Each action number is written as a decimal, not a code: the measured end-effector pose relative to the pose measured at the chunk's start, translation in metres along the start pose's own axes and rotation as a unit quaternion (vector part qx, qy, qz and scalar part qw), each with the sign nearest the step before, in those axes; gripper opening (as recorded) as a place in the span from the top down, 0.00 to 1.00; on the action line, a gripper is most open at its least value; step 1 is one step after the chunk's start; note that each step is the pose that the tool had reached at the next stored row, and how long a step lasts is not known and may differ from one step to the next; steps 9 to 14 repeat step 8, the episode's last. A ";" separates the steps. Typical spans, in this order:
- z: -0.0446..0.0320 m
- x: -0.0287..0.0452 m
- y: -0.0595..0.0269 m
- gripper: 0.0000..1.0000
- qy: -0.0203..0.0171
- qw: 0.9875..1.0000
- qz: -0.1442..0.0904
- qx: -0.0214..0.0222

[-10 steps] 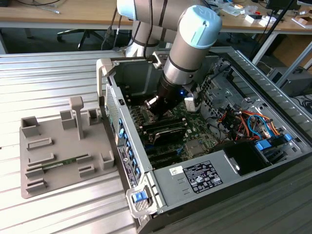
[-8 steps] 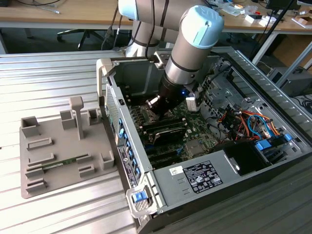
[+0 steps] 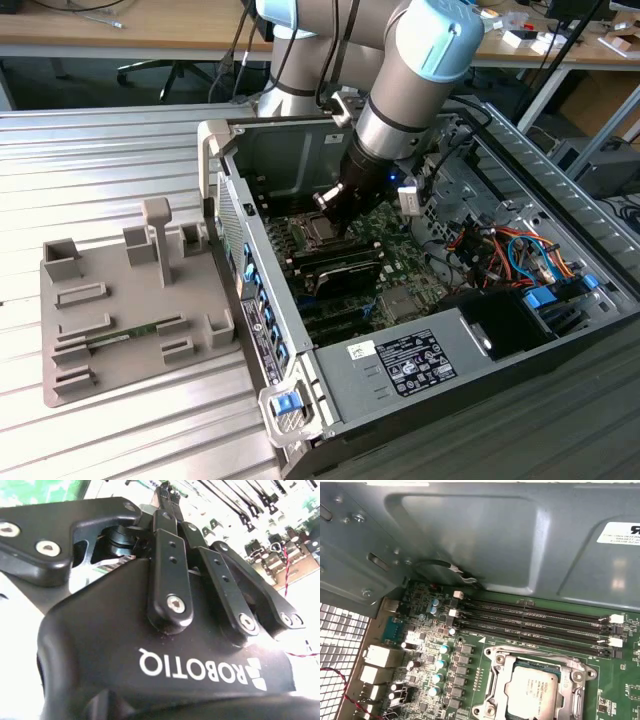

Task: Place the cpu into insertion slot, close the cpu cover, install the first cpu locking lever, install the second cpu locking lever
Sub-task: 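Install the second cpu locking lever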

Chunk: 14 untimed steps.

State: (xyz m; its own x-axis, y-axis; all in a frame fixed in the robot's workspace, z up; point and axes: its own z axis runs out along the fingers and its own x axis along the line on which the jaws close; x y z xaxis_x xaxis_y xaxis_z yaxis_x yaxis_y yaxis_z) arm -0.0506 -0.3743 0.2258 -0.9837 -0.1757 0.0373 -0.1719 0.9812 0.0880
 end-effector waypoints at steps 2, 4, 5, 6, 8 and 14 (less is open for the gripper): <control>0.0000 0.0000 0.0000 0.90 0.000 1.000 0.000 0.000; -0.0001 0.0000 0.0000 0.90 0.000 1.000 0.000 0.000; -0.0001 0.0000 0.0000 0.90 0.000 1.000 0.000 0.000; -0.0001 0.0000 0.0000 0.90 0.000 1.000 0.000 -0.001; -0.0001 0.0000 0.0000 0.90 0.000 1.000 0.000 -0.001; -0.0001 0.0000 0.0000 0.90 0.000 1.000 0.000 -0.001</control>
